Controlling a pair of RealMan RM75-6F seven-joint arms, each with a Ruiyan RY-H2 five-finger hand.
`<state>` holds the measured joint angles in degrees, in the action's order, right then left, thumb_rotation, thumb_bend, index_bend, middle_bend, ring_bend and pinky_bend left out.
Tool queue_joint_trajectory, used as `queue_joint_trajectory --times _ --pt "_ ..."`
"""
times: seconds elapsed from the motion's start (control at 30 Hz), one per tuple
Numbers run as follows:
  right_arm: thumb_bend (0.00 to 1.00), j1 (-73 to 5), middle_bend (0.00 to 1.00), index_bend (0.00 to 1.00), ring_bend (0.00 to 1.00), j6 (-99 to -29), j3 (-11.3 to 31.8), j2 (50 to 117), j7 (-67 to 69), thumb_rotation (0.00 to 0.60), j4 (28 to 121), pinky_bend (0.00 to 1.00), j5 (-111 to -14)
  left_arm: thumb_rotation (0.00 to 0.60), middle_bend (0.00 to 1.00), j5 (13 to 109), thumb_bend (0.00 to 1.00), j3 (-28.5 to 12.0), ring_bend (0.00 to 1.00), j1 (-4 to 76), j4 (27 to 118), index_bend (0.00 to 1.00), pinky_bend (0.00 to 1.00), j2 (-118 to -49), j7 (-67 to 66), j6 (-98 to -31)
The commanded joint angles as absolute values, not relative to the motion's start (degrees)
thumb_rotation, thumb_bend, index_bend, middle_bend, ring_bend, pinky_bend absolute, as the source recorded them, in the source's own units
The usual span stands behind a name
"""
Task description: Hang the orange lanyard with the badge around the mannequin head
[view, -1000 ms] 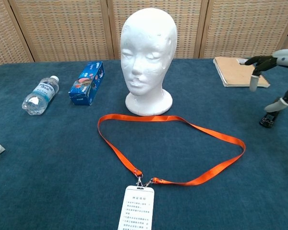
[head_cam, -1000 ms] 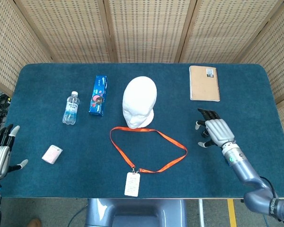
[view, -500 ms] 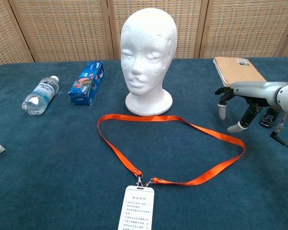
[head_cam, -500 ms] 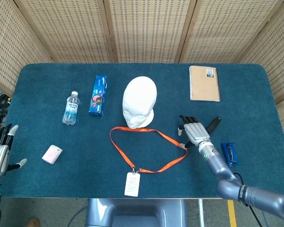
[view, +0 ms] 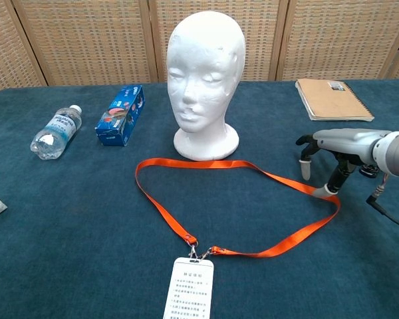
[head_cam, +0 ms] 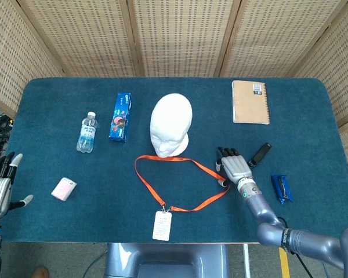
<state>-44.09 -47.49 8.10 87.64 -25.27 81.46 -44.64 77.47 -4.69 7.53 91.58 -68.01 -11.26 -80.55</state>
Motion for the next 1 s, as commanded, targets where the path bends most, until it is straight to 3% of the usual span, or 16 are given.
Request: queue_joint_trajectory --times 0.03,0.43,0.63,1.0 --pt "0.45 -44.2 0.0 0.49 0.0 -48.3 7.4 88.2 -26.4 0.6 81.4 0.0 -44.2 0.6 0.0 77.4 0.0 -4.6 0.0 7.6 91.5 0.0 0.0 -68.1 -11.3 -80.4" --pt "0.45 -45.0 0.0 0.48 0.0 -50.1 6.6 89.5 -30.1 0.6 81.0 0.0 -40.2 0.6 0.0 77.3 0.0 -4.6 0.0 7.7 91.4 0.0 0.0 -68.1 -11.2 -80.4" --pt "0.47 -45.1 0.0 0.54 0.0 -50.3 6.7 89.7 -30.0 0.6 80.9 0.0 -39.8 0.6 0.0 77.3 0.0 -4.6 0.0 7.6 91.4 0.0 0.0 -68.0 -11.0 -80.5" --pt "0.57 -45.4 0.0 0.6 0.0 -49.8 6.7 89.5 -29.6 0.6 81.2 0.0 -39.9 0.6 0.0 77.3 0.0 -4.5 0.0 7.7 91.4 0.0 0.0 -68.0 -10.9 -80.5"
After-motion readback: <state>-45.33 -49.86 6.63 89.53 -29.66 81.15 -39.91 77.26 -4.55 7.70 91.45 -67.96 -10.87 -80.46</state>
